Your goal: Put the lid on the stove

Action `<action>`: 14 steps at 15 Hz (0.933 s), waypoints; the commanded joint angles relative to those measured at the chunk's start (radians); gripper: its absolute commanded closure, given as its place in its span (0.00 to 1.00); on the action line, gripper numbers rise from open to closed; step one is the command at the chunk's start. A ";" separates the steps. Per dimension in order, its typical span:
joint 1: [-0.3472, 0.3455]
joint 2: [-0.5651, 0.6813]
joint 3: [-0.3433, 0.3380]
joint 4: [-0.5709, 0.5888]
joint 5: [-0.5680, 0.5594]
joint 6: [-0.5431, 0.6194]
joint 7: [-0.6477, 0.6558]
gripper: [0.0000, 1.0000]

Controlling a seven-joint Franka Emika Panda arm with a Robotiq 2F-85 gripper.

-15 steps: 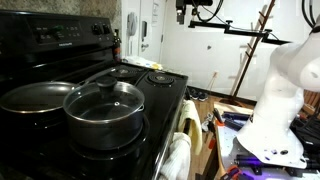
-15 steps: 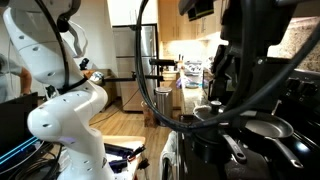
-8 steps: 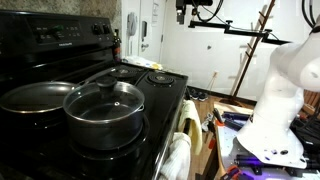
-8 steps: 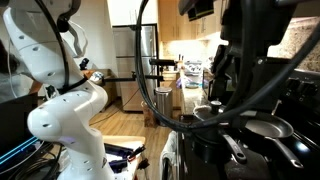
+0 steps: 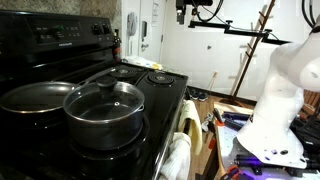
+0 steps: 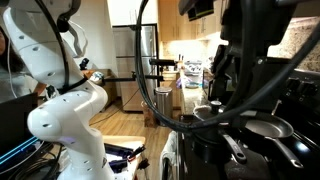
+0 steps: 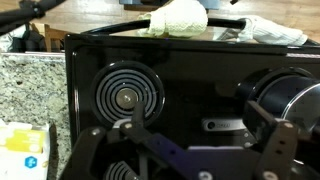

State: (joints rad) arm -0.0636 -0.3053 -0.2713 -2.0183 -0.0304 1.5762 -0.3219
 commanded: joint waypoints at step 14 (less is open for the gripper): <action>0.076 -0.032 0.129 -0.217 0.155 0.354 -0.086 0.00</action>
State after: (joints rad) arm -0.0057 -0.3097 -0.1731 -2.1624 0.0983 1.8562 -0.3512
